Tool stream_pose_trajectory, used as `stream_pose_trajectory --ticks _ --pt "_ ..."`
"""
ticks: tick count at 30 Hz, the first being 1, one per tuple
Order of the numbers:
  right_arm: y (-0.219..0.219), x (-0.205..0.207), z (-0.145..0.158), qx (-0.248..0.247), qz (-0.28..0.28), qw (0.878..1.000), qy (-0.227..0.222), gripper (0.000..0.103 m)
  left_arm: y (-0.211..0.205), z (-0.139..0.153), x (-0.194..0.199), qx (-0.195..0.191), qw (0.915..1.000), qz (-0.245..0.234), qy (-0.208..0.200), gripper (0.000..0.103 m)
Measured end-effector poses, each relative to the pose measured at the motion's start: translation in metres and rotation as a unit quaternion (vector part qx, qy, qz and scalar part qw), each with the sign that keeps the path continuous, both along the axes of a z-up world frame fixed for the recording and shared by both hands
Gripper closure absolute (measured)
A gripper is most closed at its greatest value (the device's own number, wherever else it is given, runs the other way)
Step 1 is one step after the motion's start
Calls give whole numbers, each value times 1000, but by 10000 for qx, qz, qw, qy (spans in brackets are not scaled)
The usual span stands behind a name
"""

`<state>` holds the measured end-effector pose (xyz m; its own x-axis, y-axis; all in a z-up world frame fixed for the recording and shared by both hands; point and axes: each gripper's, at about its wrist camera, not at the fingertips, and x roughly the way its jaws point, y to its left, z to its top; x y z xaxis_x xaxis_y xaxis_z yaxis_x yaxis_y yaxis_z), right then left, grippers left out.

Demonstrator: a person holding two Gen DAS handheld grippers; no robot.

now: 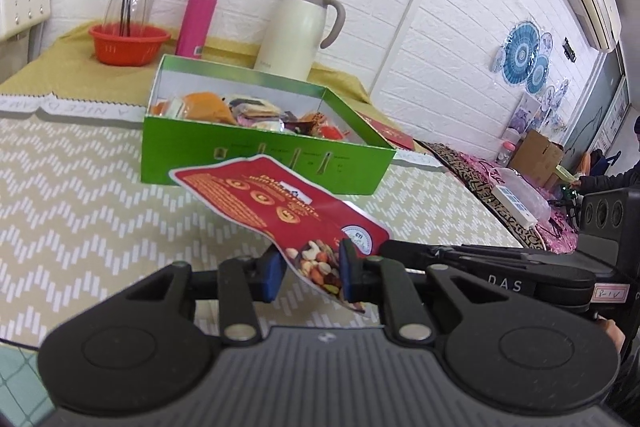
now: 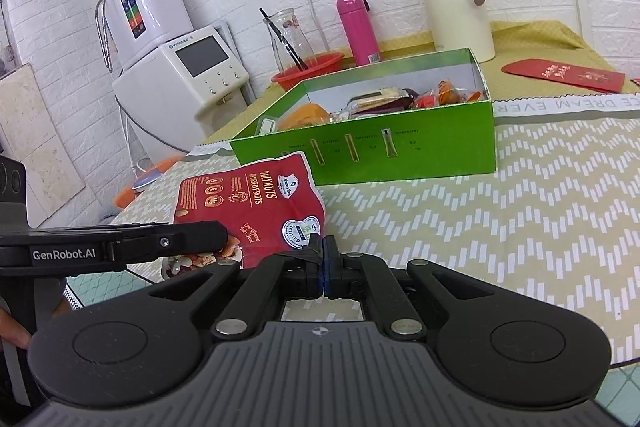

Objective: Organize snacks
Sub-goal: 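Carry the red nut bag over the green box and open both tools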

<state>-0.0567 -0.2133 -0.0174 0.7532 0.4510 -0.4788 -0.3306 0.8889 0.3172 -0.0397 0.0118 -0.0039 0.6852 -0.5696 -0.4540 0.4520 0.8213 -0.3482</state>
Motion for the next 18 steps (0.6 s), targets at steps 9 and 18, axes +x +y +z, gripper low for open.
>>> stream_pose_trajectory --ticks 9,18 --pt "2 -3 6 -66 -85 9997 -235 101 -4 9 1 127 9995 -110 -273 90" --pt "-1 10 15 -147 -311 9983 -466 101 -16 22 22 245 9975 -246 -619 90"
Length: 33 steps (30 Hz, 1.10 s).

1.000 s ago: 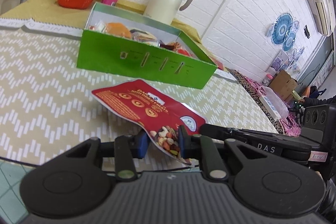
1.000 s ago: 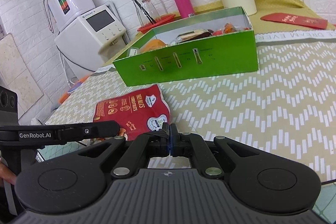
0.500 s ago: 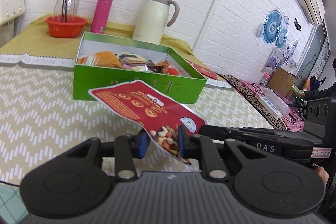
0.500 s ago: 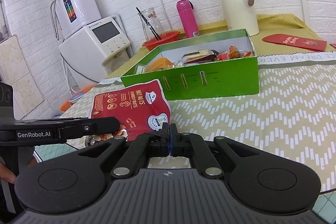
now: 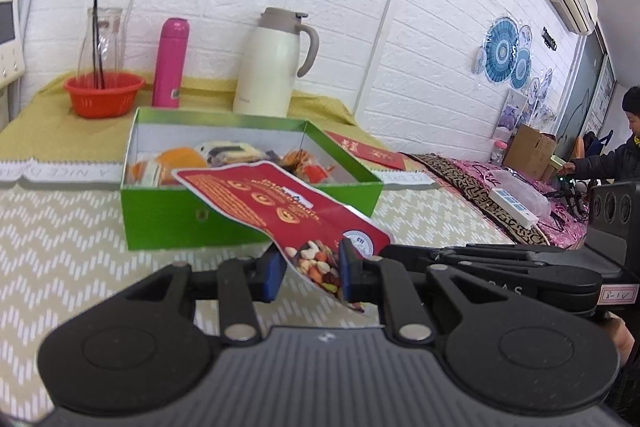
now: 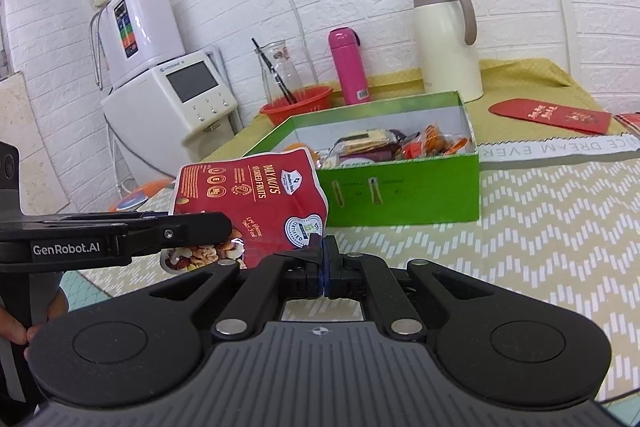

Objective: Organize snacks
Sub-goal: 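Carry the red nut bag over the green box and open both tools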

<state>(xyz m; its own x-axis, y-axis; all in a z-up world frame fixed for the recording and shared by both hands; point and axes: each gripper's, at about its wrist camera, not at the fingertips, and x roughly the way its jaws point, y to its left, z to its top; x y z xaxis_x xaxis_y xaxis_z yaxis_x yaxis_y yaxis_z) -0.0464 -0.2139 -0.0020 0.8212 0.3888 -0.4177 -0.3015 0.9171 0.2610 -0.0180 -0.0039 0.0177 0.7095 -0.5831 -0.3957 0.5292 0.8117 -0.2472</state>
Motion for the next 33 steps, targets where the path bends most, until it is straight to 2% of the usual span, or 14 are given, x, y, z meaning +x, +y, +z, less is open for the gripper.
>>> stream_pose_trajectory --ticks 11,21,33 --pt "-12 51 7 140 -430 9986 -287 101 -23 14 65 182 9994 -44 -275 90" --pt "-8 101 9 -116 -541 9974 -466 100 -35 16 115 350 9976 223 -548 89" --pt "-4 141 -2 -369 -638 9968 -296 100 -40 -3 166 234 9986 306 -362 89"
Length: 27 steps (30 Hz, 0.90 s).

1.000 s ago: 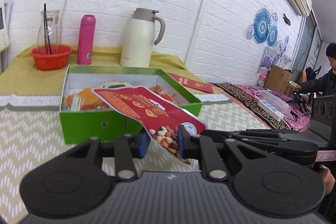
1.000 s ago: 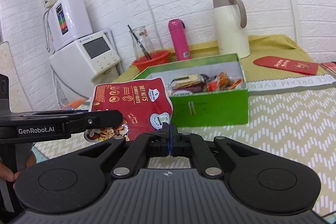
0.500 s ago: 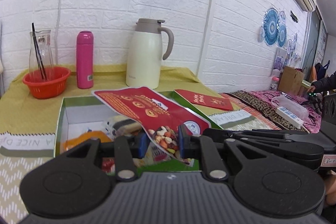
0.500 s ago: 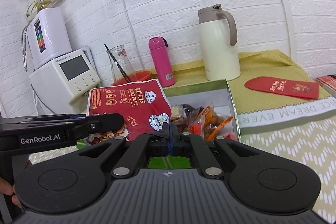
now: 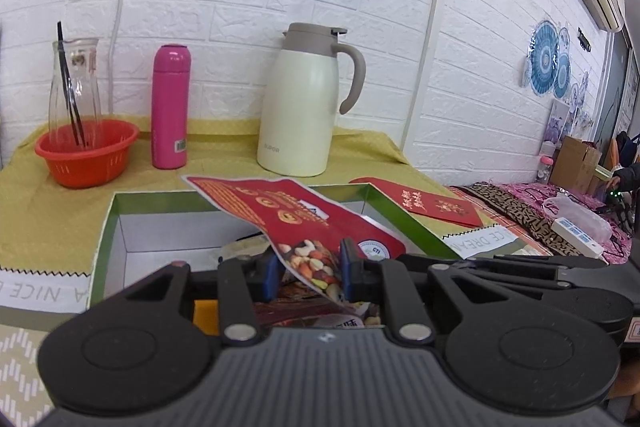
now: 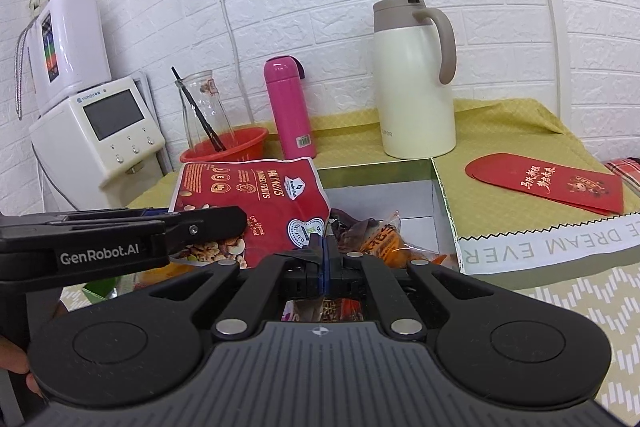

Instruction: Organize snacks

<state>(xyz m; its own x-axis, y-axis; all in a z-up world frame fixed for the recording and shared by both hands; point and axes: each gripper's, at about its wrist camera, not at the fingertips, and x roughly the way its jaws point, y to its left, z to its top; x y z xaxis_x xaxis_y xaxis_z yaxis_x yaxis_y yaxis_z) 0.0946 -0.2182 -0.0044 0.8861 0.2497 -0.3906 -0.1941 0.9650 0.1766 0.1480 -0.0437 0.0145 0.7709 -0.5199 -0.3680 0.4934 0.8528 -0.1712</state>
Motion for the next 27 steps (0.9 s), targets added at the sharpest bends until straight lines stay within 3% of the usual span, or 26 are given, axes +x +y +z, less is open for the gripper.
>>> stream_pose_trajectory --ticks 10,13,14,15,17,22,27 --pt "-2 14 -9 -89 -108 9998 138 100 -6 -14 20 -36 9997 44 243 86" --pt "-2 15 -8 -9 -137 9998 156 77 -7 -16 20 74 9996 129 254 74" --pt "-3 15 -7 74 -159 9997 148 60 -6 -16 20 92 9995 151 249 63" --pt "-4 15 -6 143 -188 9996 152 46 -5 -16 19 111 9994 221 229 61" --pt "-7 13 -3 209 -343 9991 126 5 -2 -15 17 155 9991 344 192 57" --pt "-11 5 2 256 -483 9985 39 0 3 -7 9 231 9977 630 -13 43" --pt "-8 -7 5 248 -479 9985 13 0 9 -2 3 289 9955 901 5 39"
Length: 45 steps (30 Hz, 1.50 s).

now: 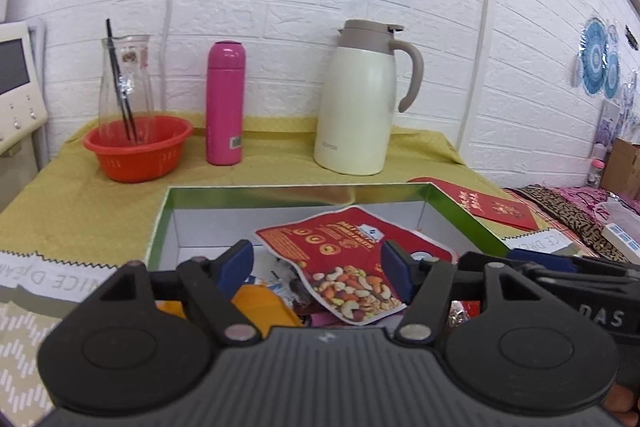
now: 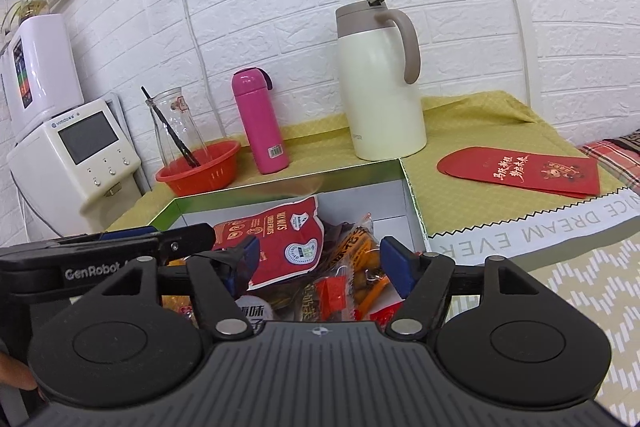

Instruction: Organize snacks

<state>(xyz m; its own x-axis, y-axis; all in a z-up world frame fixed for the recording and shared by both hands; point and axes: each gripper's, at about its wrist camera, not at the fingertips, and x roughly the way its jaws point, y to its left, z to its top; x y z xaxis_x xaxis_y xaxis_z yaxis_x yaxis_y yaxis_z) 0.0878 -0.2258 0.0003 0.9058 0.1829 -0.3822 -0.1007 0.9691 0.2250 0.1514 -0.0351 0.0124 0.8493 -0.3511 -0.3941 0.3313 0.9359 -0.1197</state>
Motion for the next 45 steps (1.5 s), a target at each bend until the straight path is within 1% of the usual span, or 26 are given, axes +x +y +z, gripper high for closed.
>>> stream_pose_trajectory --ticks 1,2,3,4,7,11,13,16,18,20,23,25,28,30,32,35,36,38,39,41,43,45 --pt "1 -3 1 -27 25 10000 -17 0 1 1 -1 15 10000 59 5 36" --pt "3 -6 2 -67 41 10000 -34 0 3 2 -2 38 9999 107 -4 30" --pt "4 -9 4 -115 45 9999 -60 0 4 2 -5 61 9998 169 -40 26" --pt "5 -12 6 -151 53 9998 -87 0 5 4 -8 90 9996 229 -101 17" --pt "7 -23 10 -213 90 9996 -180 0 9 9 -24 172 9987 329 -350 14" --pt "8 -45 14 -124 -57 9995 -293 0 16 15 -47 178 9977 507 -421 13" --pt "8 -58 14 -64 -214 9992 -325 0 19 16 -60 220 9967 709 -337 13" --pt "9 -77 12 -25 -529 9982 -289 0 23 15 -78 407 9933 1082 -72 13" --pt "8 -88 11 38 -691 9973 -233 0 26 14 -92 468 9910 1253 -11 13" --pt "8 -98 9 148 -770 9968 -165 0 28 14 -107 470 9901 1324 -17 13" --pt "9 -111 7 257 -838 9961 -14 0 32 16 -126 431 9909 1271 -20 13" --pt "12 -122 4 208 -879 9959 -2 0 34 18 -139 410 9908 1287 -110 13" --pt "18 -135 1 -48 -935 9956 -45 0 31 21 -154 552 9885 1387 -253 13" --pt "22 -142 -2 -254 -978 9949 -54 0 28 24 -161 581 9876 1431 -285 13" --pt "23 -144 -5 -335 -963 9948 12 0 29 26 -168 491 9884 1391 -370 13" --pt "20 -145 -9 -233 -986 9947 142 0 29 29 -176 344 9911 1222 -411 13" --pt "18 -146 -11 -189 -999 9947 180 0 31 30 -179 225 9919 1158 -463 13" --pt "16 -147 -12 -108 -1043 9942 245 0 34 30 -184 12 9909 1264 -455 13" --pt "15 -148 -13 -69 -1066 9939 262 0 34 30 -185 -17 9899 1343 -455 13" --pt "13 -150 -15 -3 -1104 9935 296 0 32 30 -183 126 9880 1488 -401 13" --pt "12 -152 -16 54 -1121 9931 325 0 30 27 -180 317 9839 1735 -276 13" --pt "11 -153 -17 113 -1126 9930 351 0 32 23 -178 353 9814 1870 -237 13"
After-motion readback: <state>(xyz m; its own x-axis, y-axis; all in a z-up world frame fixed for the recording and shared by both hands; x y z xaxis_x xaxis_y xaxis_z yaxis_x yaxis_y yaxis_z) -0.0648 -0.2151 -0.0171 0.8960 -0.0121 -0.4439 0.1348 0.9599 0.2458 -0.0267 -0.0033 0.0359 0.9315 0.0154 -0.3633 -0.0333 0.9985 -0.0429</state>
